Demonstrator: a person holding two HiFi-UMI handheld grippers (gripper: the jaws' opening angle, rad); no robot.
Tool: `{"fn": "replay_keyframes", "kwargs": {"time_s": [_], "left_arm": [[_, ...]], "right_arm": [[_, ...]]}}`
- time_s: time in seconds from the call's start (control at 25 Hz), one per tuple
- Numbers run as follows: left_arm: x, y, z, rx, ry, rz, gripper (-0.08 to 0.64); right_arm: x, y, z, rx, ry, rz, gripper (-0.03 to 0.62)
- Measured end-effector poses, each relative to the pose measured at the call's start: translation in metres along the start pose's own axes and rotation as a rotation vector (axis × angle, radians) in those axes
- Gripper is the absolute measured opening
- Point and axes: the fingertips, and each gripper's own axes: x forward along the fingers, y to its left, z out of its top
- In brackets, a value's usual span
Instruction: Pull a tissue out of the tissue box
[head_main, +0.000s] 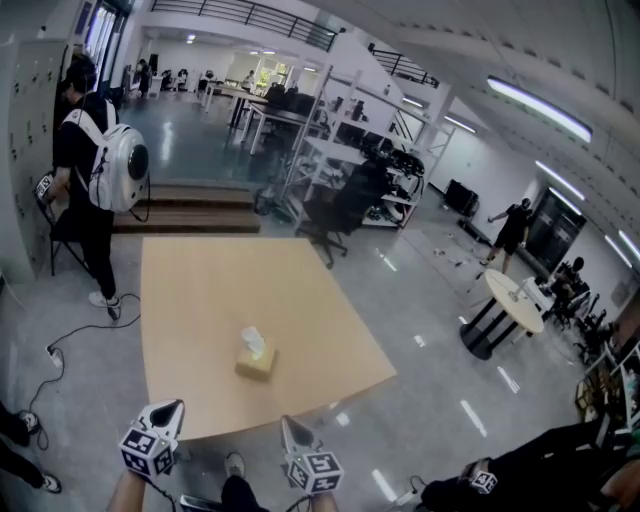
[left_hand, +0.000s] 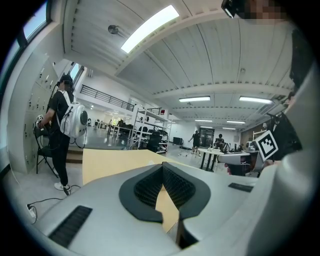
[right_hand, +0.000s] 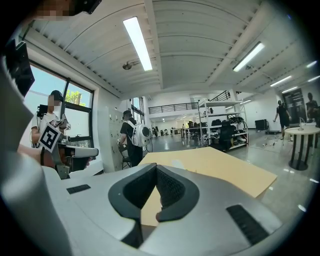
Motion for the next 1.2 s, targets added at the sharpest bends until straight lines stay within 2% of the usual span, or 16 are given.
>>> {"fn": "replay_keyframes", "kwargs": {"time_s": [0.76,1.2], "left_arm": [[0.112,0.043,0.003,-0.029,0.029,0.014,0.008],[0.144,0.066,0.0,-0.042,0.06,0.039,0.008]], "right_arm": [[0.115,-0.065,0.012,-0.006,0.038,0.054,0.011],[0.155,-0.083,0.015,-0.029,0.066,0.066,0.011]]}}
